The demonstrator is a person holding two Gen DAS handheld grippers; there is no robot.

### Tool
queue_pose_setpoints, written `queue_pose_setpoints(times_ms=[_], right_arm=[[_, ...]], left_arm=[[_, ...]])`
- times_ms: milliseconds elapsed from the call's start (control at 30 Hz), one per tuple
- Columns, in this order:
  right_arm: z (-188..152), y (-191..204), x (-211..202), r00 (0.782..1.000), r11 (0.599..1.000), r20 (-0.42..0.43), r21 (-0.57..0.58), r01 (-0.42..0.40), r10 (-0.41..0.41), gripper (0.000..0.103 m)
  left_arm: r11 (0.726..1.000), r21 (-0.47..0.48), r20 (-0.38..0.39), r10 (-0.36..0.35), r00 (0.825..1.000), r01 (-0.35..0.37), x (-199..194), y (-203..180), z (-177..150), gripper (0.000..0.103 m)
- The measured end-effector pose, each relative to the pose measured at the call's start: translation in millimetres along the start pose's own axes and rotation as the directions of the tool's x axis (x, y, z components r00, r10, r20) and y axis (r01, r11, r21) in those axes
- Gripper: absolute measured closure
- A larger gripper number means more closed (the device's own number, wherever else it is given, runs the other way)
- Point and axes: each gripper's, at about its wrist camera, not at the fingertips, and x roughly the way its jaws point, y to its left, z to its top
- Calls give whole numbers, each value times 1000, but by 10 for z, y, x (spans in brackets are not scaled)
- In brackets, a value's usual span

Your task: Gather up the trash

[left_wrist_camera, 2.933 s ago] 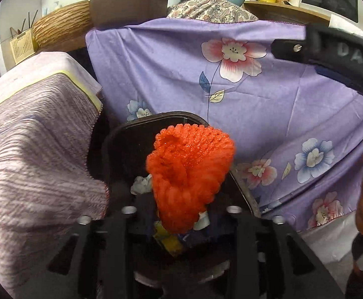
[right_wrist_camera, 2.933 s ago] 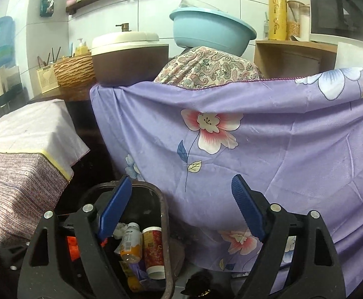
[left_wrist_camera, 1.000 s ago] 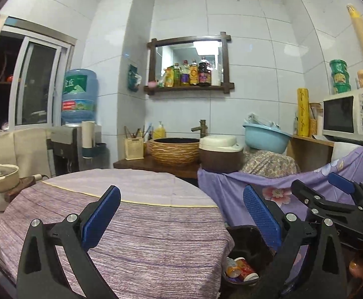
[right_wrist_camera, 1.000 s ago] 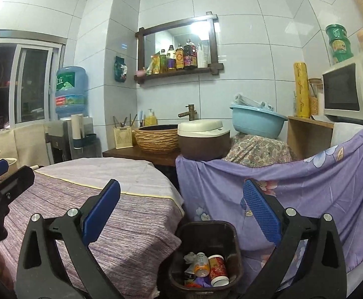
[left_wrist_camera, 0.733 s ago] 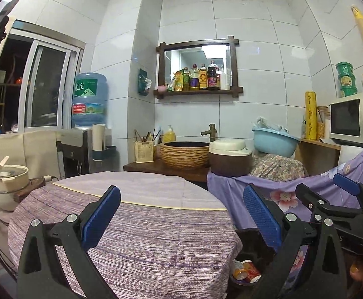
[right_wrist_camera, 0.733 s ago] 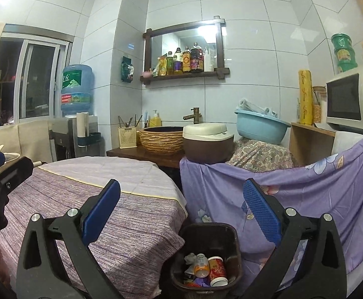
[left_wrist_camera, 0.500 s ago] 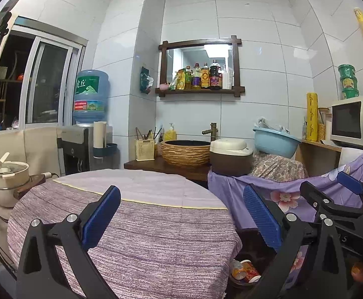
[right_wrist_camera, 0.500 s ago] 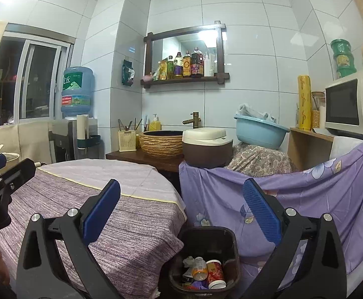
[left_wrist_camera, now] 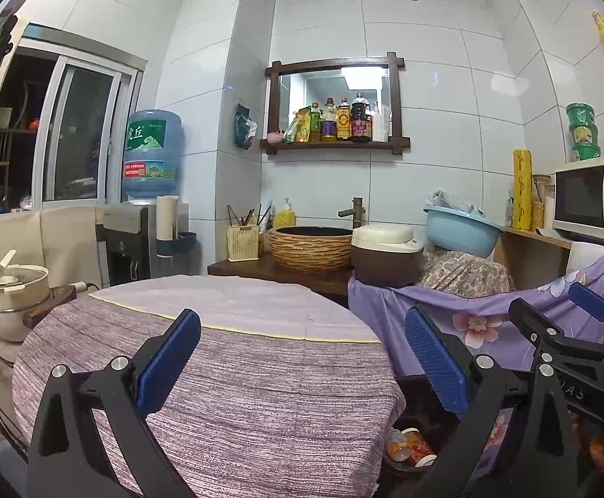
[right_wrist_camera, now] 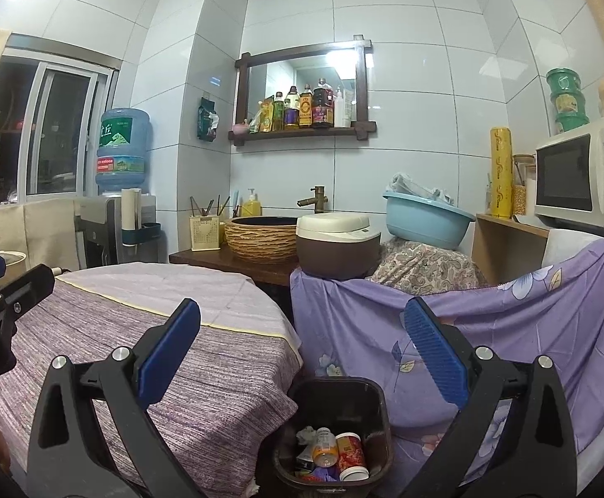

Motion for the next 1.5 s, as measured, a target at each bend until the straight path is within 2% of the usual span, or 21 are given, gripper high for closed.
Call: queue_pose_setpoints(times_ms=[700, 1500], right_arm=[[-58, -8, 107, 1000, 1000, -16, 4, 0, 0, 6], [-59, 0, 132, 1000, 1000, -23, 0, 3, -3, 6]], left_arm=[[998, -10, -18, 67, 998, -67, 92, 45, -19, 5], [997, 6, -31, 73, 997, -73, 128, 0, -46, 5]])
